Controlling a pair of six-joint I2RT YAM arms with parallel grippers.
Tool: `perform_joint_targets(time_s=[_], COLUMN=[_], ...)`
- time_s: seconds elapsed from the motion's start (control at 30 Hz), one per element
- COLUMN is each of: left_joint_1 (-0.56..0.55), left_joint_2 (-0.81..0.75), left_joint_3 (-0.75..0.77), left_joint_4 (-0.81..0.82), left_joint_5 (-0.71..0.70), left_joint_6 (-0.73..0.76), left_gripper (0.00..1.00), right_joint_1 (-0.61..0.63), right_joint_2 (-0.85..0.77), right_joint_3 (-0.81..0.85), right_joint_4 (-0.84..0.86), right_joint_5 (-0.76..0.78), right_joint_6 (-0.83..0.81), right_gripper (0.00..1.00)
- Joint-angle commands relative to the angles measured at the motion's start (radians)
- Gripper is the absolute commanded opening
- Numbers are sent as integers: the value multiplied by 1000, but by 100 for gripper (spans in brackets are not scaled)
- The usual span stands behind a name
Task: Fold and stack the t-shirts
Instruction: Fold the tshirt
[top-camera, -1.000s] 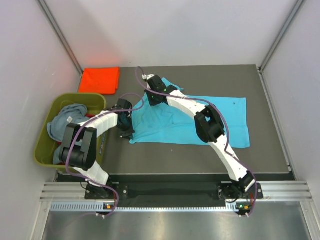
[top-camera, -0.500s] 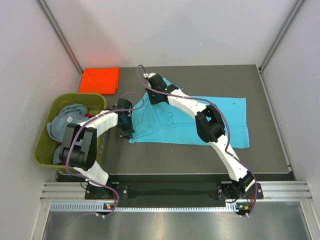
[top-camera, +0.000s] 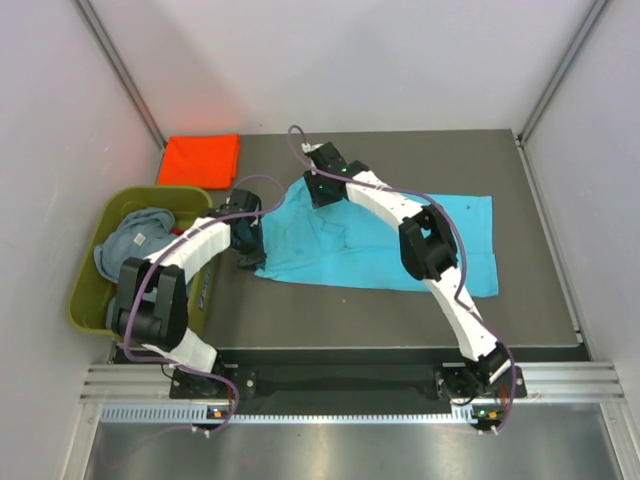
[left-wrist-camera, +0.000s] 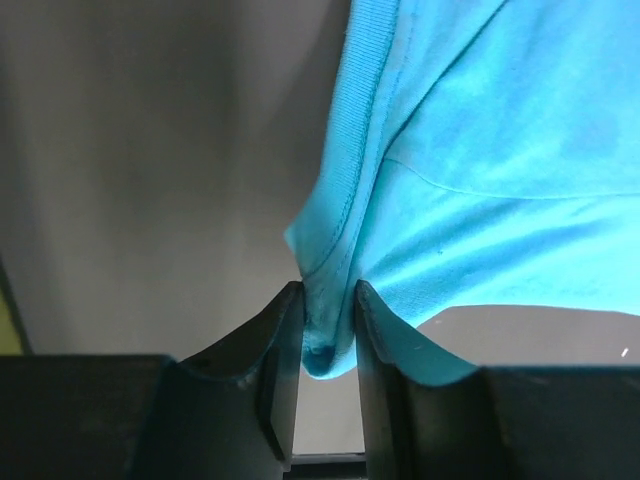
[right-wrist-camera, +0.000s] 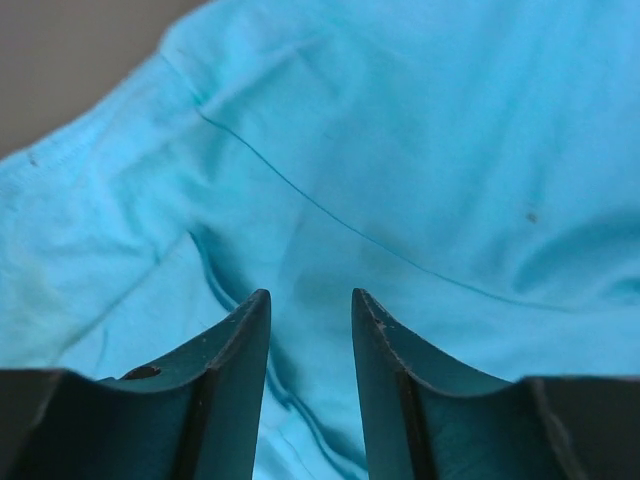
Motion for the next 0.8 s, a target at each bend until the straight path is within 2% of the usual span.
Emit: perform_joint_targets(time_s=[0.0, 0.13, 0.43, 0.6, 0.63, 0.77], left_joint_1=[6, 6, 6, 6, 6, 6], left_joint_2=[-61, -79, -122, -90, -67, 45], left_joint_3=[47, 61, 63, 78, 113, 236], left_joint_4=[-62, -90, -138, -79, -78, -40], left_joint_5=[-20, -12, -3, 104, 130, 206], left_joint_6=[14, 14, 27, 54, 53, 36], left_gripper=[34, 37, 40, 41, 41, 40], right_joint_1=[-47, -58, -99, -237, -258, -405], right_joint_2=[-172, -247, -388, -536, -591, -703], right_joint_3=[-18, -156, -351, -570, -652, -800], right_joint_4=[-66, -83, -83, -2, 28, 44], right_joint_5=[-15, -56, -99, -174, -191, -202], right_joint_6=[-27, -37, -14, 77, 85, 104], right_gripper=[39, 39, 41, 42, 42, 44])
